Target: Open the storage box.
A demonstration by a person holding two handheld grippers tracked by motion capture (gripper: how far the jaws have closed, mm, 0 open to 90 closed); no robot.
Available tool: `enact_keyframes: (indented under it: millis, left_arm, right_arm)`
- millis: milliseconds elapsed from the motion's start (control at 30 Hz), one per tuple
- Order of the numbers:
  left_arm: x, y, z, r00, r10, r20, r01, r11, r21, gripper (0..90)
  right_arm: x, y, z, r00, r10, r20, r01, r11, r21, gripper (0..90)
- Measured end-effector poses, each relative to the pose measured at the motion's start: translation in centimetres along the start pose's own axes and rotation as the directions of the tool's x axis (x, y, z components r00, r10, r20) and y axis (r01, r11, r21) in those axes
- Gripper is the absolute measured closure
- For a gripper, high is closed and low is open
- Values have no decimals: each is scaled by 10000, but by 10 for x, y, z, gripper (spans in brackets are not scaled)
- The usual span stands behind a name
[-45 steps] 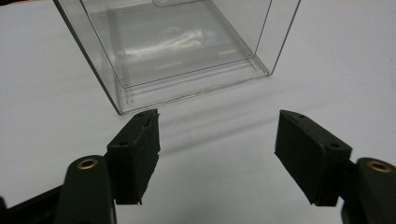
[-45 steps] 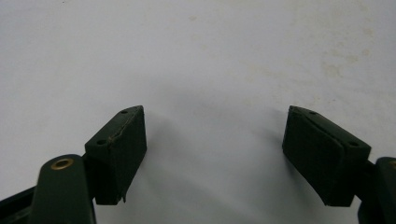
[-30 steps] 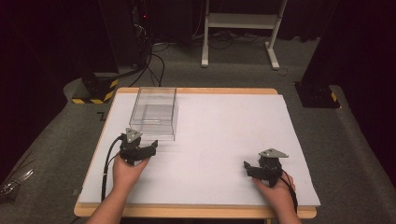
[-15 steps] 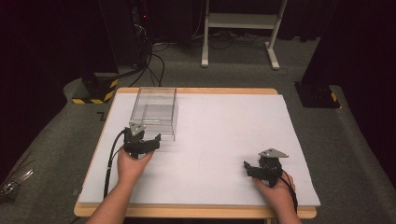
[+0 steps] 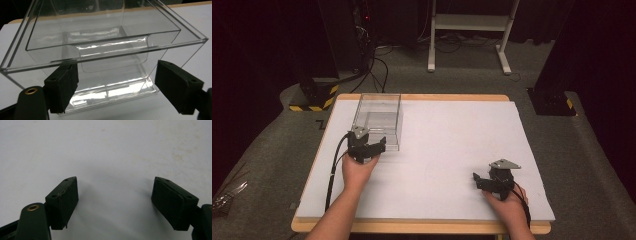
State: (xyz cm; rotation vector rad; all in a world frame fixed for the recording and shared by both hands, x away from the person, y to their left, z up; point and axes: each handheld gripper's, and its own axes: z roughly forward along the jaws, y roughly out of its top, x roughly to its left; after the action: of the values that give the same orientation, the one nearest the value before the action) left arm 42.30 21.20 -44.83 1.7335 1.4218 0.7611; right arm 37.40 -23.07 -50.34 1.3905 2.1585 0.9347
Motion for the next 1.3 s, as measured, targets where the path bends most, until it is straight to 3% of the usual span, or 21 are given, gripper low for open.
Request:
enact_keyframes:
  millis: [167,400,667,867,1300]
  left_arm:
    - [-2,1,4,9998,-169,-69,169,9998,-39,195]
    - [-6,0,9,9983,-202,-543,200,9998,-30,190]
    - [-11,-2,9,9949,-286,-971,266,9994,-215,307]
    - [-13,-4,9,9918,-241,-1253,198,9992,-354,323]
    - [-15,-6,6,9911,-221,-1310,178,9993,-343,326]
  right_arm:
    - [0,0,0,10000,-3,0,3,10000,0,215]
    - [0,0,0,10000,13,-9,-13,10000,5,215]
    - [0,0,0,10000,12,-11,-12,10000,2,215]
    - [0,0,0,10000,14,-11,-14,10000,-1,215]
    - [0,0,0,10000,15,-13,-15,10000,-2,215]
